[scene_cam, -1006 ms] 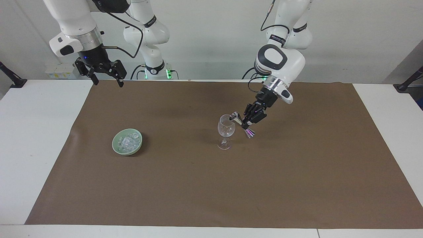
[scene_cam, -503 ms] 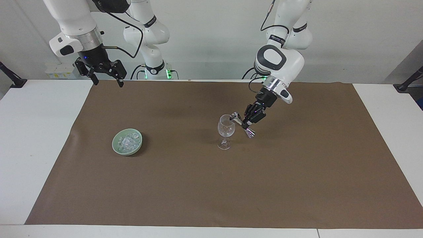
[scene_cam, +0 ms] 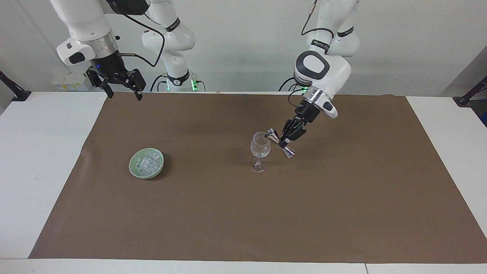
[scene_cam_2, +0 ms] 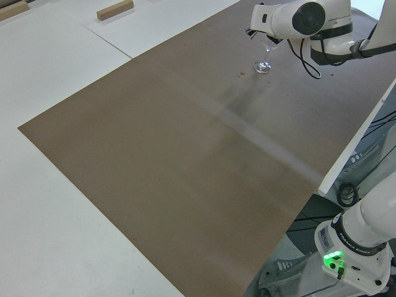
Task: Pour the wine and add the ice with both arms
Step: 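Position the jigger over the wine glass with the left gripper, then tilt the jigger with the left gripper to pour into the glass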
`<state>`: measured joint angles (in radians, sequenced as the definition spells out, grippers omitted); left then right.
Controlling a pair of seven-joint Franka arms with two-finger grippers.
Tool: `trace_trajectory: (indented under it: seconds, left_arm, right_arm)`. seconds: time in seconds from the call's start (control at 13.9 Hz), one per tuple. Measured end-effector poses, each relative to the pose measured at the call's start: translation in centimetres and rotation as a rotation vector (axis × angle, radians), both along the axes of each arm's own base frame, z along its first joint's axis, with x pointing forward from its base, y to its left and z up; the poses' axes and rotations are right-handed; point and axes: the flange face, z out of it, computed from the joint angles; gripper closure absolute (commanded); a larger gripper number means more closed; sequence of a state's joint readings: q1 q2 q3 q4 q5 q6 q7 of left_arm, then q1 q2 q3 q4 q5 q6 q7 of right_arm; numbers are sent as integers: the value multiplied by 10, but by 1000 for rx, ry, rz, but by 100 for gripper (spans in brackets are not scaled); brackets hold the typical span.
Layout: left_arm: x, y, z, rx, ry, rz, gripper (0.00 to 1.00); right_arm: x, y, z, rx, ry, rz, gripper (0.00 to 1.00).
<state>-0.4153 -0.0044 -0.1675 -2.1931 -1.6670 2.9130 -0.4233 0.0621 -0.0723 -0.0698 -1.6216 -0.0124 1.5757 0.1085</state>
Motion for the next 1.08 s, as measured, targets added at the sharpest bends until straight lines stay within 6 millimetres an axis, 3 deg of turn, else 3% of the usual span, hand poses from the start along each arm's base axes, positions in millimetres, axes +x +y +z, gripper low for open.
trace_trajectory:
  seconds: [1.08]
  left_arm:
    - [-1,-6,11,93,-70,-60,100]
  right_arm:
    - [0,0,0,0,0,0,0]
